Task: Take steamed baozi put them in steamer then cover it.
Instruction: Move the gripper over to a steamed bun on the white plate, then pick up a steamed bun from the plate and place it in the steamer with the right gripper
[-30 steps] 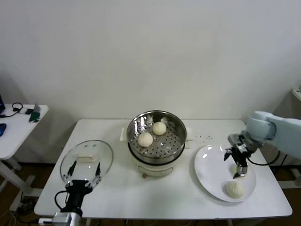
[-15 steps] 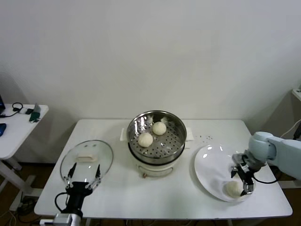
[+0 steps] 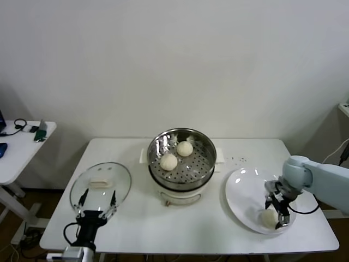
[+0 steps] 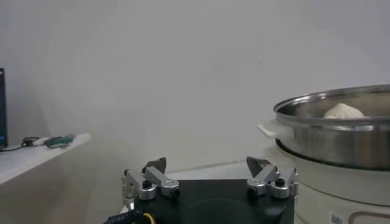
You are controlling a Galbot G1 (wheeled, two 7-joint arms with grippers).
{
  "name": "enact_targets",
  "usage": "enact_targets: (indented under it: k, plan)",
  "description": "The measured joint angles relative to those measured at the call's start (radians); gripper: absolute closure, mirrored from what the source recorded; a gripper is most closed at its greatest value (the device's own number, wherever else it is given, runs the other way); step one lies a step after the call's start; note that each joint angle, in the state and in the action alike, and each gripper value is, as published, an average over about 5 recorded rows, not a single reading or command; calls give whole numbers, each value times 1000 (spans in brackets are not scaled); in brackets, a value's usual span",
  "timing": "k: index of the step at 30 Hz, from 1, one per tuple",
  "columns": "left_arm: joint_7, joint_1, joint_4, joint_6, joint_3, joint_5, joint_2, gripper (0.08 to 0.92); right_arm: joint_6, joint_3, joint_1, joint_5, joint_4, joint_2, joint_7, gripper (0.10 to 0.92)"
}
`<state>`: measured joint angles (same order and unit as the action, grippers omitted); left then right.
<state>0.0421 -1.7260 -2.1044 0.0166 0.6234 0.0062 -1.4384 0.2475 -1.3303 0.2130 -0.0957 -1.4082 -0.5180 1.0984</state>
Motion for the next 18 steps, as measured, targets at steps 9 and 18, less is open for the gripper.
enact_targets:
  k: [9, 18]
  plan:
    - [0, -5, -3, 0, -1, 0, 0, 177, -11, -2, 14, -2, 3, -9, 6, 341]
    - [1, -3, -9, 0, -10, 2, 1, 177, -66, -74, 154, -5, -12, -49, 28, 338]
